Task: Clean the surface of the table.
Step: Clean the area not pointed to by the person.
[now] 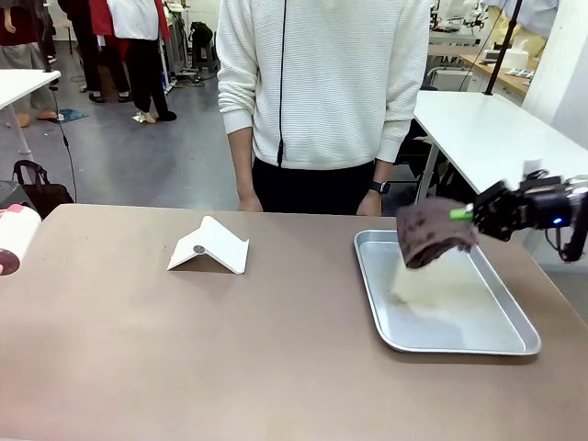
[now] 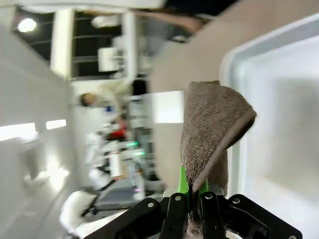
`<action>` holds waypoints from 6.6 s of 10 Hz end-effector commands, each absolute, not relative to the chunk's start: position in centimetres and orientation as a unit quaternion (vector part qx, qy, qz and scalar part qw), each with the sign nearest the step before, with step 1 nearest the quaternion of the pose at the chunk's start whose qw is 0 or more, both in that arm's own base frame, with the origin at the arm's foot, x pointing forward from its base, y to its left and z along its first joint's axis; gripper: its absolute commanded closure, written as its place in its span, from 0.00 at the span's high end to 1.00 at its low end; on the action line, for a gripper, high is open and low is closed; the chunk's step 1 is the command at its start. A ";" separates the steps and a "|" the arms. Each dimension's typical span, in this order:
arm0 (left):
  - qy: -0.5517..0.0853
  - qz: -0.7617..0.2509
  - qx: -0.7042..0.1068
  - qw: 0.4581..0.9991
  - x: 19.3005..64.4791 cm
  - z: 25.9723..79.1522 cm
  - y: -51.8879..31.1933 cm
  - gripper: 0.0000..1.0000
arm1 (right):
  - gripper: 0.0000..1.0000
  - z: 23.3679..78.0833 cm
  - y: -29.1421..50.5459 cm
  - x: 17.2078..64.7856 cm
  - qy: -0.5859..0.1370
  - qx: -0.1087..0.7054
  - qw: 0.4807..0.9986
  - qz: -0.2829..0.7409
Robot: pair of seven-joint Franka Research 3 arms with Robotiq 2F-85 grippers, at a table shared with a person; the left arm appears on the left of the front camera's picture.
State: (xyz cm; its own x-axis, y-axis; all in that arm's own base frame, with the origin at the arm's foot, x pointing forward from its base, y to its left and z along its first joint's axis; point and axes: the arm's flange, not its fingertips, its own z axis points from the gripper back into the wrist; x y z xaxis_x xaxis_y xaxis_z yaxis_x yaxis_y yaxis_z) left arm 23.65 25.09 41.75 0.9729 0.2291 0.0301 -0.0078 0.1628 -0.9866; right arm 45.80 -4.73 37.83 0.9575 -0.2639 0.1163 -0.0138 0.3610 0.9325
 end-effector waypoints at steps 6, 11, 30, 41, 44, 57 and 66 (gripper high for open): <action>-0.088 0.086 -0.646 0.753 23.7 42.2 25.0 0.22 | 0.07 41.7 -12.8 37.0 -0.110 0.754 0.647 0.016; -0.088 0.086 -0.646 0.753 23.7 42.2 25.0 0.22 | 0.07 40.4 -19.9 30.9 -0.179 0.755 0.631 0.009; -0.088 0.086 -0.646 0.753 23.7 42.2 25.0 0.22 | 0.07 32.6 -2.9 42.9 -0.151 0.329 0.931 0.033; -0.088 0.086 -0.646 0.753 23.7 42.2 25.0 0.22 | 0.07 26.3 8.0 44.5 -0.082 0.380 0.919 0.067; -0.088 0.086 -0.646 0.753 23.7 42.2 25.0 0.22 | 0.07 26.3 8.4 44.6 -0.080 0.369 0.923 0.076; -0.088 0.086 -0.646 0.753 23.7 42.2 25.0 0.22 | 0.07 40.2 -12.3 38.2 -0.116 0.675 0.728 -0.025; -0.088 0.086 -0.646 0.753 23.7 42.2 25.0 0.22 | 0.07 43.5 -24.0 28.3 -0.164 0.718 0.671 -0.087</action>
